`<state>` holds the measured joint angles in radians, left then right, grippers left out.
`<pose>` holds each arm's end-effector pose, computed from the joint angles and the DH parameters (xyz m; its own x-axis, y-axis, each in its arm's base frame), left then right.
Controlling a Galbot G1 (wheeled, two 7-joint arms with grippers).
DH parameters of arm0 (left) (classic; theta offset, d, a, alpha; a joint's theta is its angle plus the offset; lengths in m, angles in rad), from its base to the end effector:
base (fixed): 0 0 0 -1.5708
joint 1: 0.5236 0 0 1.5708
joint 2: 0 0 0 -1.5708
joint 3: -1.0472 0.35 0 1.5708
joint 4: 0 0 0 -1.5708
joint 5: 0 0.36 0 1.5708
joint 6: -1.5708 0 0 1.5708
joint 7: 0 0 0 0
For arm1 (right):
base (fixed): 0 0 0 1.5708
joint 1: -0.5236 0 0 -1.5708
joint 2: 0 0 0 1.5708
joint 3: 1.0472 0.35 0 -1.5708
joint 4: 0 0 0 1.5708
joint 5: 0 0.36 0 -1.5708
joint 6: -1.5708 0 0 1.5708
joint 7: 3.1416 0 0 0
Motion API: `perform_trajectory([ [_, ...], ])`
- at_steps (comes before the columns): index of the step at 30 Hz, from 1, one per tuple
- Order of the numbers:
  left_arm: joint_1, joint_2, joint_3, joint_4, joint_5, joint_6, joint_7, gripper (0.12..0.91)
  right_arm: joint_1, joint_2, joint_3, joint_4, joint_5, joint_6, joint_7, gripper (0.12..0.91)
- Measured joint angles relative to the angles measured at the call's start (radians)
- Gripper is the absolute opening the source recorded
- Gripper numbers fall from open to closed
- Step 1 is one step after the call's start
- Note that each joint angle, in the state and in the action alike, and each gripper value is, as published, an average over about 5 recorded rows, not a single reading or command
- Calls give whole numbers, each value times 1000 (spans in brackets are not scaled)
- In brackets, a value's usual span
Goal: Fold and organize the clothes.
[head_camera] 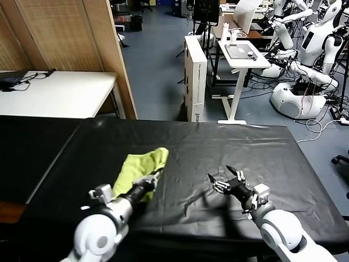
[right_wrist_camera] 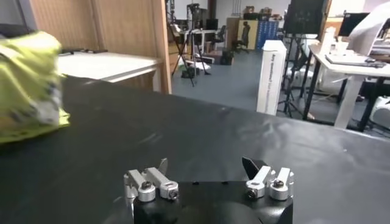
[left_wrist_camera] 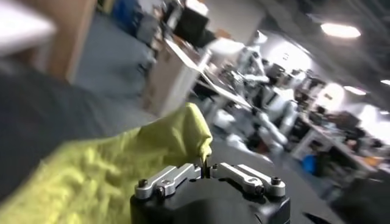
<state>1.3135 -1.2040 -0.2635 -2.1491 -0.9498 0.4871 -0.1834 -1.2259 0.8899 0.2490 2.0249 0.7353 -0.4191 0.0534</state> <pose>0.2361 -0.0174 -0.2415 -0.8073 0.5166 0.2855 0.2914 0.7695 -0.5683 0.2701 -0.0527 -0.2566 -0.8133 -0.4393 0.3815 -0.4215 0.8969 0.1341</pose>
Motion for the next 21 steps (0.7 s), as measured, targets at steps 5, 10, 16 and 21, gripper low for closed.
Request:
perform_trajectory([
  [5, -3, 23, -14, -11, 28, -15, 23, 781, 18, 10, -33, 9, 113, -37, 51, 907],
  [10, -10, 60, -51, -1, 61, -43, 43, 900, 48, 35, -87, -6, 186, -61, 87, 907],
  [16, 12, 85, -88, 0, 84, -59, 46, 907, 88, 83, -172, -37, 206, -77, 113, 907],
  [21, 27, 83, -99, 0, 102, -69, 45, 907, 111, 119, -228, -57, 209, -87, 126, 907],
])
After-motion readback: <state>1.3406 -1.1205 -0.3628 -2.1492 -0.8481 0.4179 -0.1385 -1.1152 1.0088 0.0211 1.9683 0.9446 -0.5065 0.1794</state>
